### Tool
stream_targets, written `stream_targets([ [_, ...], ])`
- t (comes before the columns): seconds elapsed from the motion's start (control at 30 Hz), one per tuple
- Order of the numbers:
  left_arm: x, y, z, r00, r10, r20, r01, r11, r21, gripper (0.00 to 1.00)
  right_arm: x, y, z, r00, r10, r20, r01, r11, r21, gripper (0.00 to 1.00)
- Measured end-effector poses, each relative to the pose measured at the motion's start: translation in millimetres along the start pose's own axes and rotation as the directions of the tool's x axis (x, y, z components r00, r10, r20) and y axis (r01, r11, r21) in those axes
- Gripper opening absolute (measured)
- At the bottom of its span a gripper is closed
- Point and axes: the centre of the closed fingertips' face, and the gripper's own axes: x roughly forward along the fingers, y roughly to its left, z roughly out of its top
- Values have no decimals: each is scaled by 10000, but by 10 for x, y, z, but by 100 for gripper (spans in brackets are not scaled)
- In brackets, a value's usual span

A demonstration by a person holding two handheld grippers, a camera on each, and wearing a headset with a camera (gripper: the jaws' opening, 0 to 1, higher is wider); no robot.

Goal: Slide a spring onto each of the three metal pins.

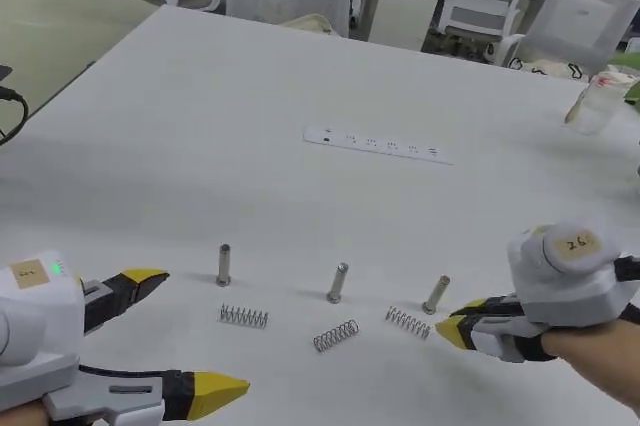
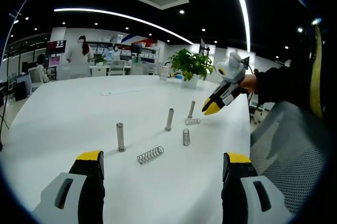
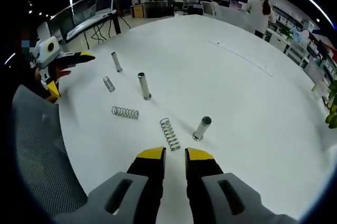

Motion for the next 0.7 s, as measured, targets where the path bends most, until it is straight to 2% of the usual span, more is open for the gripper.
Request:
stream_targets([
  [0.23, -2, -2, -13, 10000, 13, -48, -13, 10000, -9, 91, 124, 17, -10, 9995, 235, -190, -249, 9968, -760, 15],
  [0.7, -10, 6, -38, 9999, 93, -84, -94, 9999, -84, 91, 310, 8, -34, 9968, 486, -630, -568, 9891, -1357, 15],
])
